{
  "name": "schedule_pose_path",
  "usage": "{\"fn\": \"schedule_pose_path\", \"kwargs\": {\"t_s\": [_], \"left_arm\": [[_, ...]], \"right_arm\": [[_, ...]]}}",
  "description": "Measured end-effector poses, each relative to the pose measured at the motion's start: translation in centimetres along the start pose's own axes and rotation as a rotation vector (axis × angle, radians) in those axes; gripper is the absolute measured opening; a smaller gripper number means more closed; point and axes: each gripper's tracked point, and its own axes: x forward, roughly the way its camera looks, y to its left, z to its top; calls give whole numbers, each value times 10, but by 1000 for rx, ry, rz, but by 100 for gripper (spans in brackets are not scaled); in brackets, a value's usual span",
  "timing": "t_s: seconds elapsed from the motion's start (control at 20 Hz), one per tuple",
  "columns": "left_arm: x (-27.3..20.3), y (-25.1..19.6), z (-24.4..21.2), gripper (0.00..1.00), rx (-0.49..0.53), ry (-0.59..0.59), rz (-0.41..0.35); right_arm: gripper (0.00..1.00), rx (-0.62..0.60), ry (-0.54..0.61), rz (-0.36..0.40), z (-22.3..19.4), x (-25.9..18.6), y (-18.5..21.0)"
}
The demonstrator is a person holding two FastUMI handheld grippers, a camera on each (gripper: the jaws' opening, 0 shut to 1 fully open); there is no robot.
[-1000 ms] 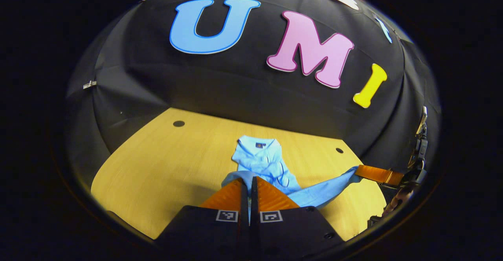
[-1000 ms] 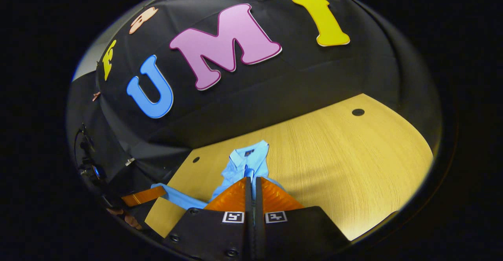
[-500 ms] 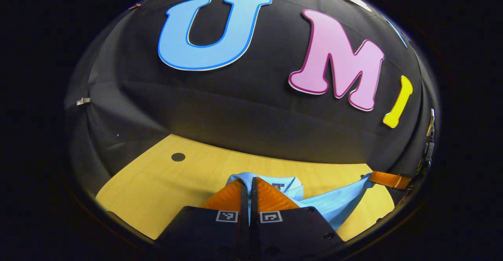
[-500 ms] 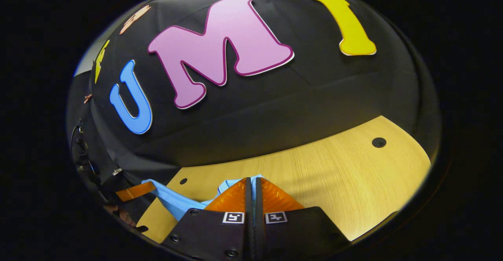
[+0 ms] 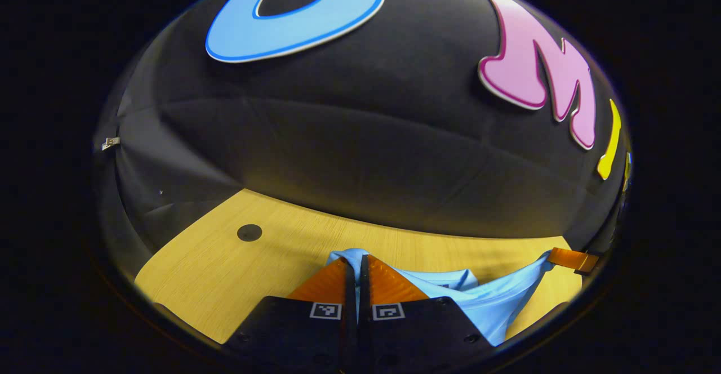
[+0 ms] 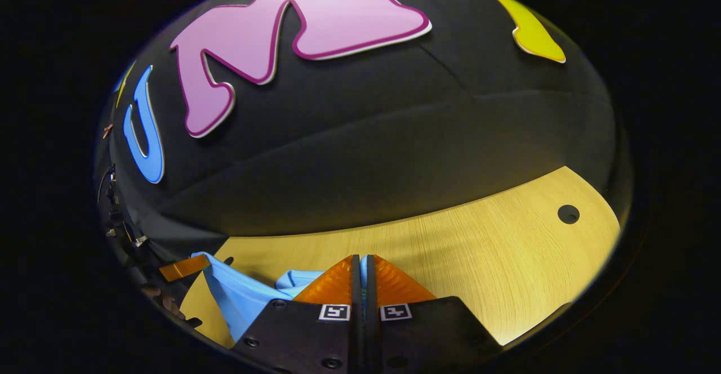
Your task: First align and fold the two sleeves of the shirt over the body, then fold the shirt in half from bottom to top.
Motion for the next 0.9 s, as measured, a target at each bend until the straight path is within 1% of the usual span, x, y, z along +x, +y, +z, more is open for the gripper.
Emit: {"fn": "schedule_pose_path", "kwargs": {"t_s": [0.25,0.4,0.55,0.65,0.75,0.8,0.85,0.9], "left_arm": [[41,10,-34,5,24,73,49],[50,9,-52,6,30,112,63],[58,12,-66,5,63,146,81],[62,12,-82,6,74,189,82],[63,16,-94,6,86,228,99],[64,16,-96,6,88,233,100],[66,16,-96,6,89,232,101],[67,17,-98,6,95,231,103]], "right_arm": [[5,-27,49,-63,-25,34,-25],[4,-10,84,-88,-41,49,-35],[5,-15,121,-117,-57,55,-48],[5,-25,159,-139,-70,56,-56],[5,-25,193,-144,-81,56,-58],[0,-25,196,-144,-83,57,-60],[5,-24,196,-144,-83,59,-61],[5,-22,192,-147,-83,60,-61]]}}
